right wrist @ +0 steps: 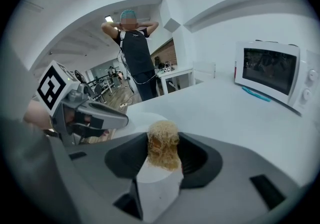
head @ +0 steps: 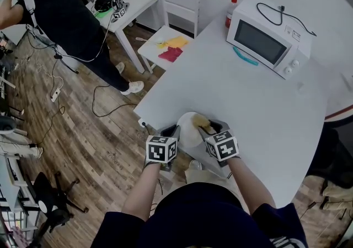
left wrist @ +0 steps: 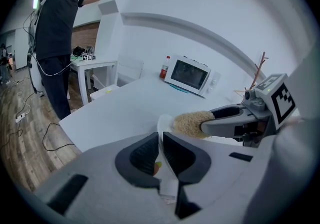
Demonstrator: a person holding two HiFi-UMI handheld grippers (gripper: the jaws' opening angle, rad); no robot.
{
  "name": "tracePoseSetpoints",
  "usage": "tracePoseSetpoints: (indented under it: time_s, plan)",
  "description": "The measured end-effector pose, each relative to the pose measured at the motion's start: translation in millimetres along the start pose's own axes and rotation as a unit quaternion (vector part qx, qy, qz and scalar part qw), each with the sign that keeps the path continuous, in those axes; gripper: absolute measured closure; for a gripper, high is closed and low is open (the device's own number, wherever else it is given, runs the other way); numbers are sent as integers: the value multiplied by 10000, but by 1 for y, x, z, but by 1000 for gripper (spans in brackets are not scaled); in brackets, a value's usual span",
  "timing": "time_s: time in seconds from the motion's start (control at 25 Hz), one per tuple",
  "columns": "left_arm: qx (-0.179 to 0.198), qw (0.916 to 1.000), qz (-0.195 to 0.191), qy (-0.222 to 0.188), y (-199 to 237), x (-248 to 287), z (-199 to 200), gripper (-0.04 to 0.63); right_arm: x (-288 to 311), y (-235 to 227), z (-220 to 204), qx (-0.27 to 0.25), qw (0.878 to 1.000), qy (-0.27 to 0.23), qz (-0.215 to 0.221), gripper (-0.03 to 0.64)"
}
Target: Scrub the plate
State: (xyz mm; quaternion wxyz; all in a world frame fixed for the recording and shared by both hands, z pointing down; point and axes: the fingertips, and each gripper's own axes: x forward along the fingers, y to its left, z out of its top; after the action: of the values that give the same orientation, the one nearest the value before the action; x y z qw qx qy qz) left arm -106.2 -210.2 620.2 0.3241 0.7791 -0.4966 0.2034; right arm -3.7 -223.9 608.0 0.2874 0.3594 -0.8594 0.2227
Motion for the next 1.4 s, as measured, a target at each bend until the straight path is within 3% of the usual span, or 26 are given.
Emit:
tracePoseSetpoints:
  time_s: [0.24,0.52,0.76,1.0,1.16,1.4]
  plan:
    - [-56,10000,14,6,3,0,-4,558,9,12,21,-24,9998,-205,66,437]
    - [-92,9999,54,39,4,0,-4,558,8,39,31,-128,9983,-384,426,437]
    - [-85,9999,86,106,6,2,-7,558,-1,59,17,-258,9965,-312,726,437]
    - [-97,9997,174,137,9,4,-10,558,-8,61,-9,142,9950,-137,984,437]
    - [-64,9997,184,156,11,3,-10,558,-12,68,-25,60,9929,68,1190,437]
    - [53,9996,180,216,13,6,-12,558,-17,56,-48,7,9930,398,1115,437]
